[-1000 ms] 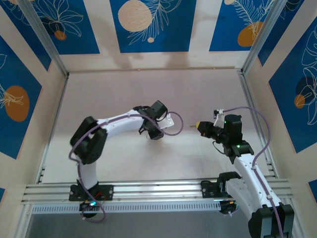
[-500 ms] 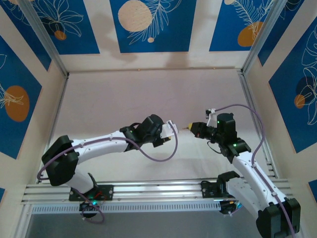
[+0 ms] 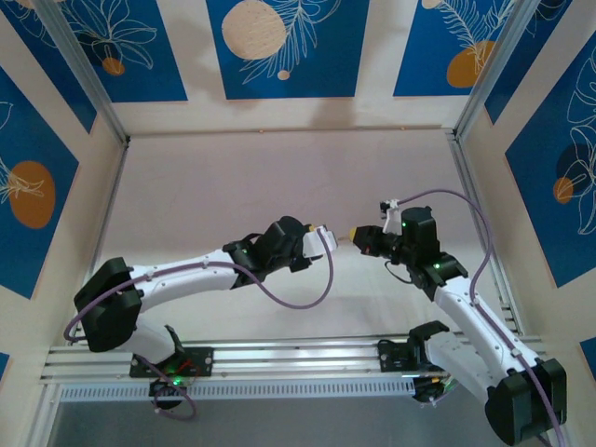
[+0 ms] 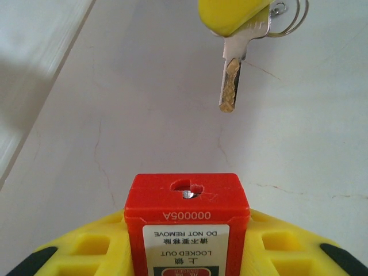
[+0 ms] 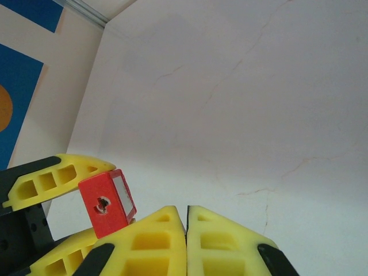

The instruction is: Unlock with the key

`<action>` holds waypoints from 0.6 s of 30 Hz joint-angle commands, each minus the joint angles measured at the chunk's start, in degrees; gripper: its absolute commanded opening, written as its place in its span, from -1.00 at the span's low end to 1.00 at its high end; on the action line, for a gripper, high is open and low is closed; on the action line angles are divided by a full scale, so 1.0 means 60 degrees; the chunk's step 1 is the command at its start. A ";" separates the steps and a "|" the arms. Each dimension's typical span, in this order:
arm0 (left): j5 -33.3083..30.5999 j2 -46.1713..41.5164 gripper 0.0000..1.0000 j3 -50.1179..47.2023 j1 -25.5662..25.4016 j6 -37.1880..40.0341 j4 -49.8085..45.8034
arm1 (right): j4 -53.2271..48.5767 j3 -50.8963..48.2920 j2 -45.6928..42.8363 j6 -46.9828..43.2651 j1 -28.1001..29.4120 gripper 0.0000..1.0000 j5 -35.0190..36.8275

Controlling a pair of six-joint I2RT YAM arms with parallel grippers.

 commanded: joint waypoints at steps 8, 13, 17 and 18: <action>0.0021 0.0048 -0.61 -0.0096 -0.0144 0.0337 0.0523 | 0.0424 0.0339 0.0165 0.0202 0.0788 -1.00 0.0335; 0.0109 0.0072 -0.60 -0.0114 -0.0174 0.0363 0.0461 | 0.0691 0.0295 0.0229 0.0365 0.1058 -1.00 0.0542; 0.0093 0.0139 -0.60 -0.0060 -0.0167 0.0365 0.0256 | 0.0684 0.0309 0.0071 0.0315 0.1091 -1.00 0.0635; 0.0065 0.0157 -0.60 -0.0062 -0.0167 0.0365 0.0232 | 0.0617 0.0324 0.0022 0.0272 0.1100 -1.00 0.0691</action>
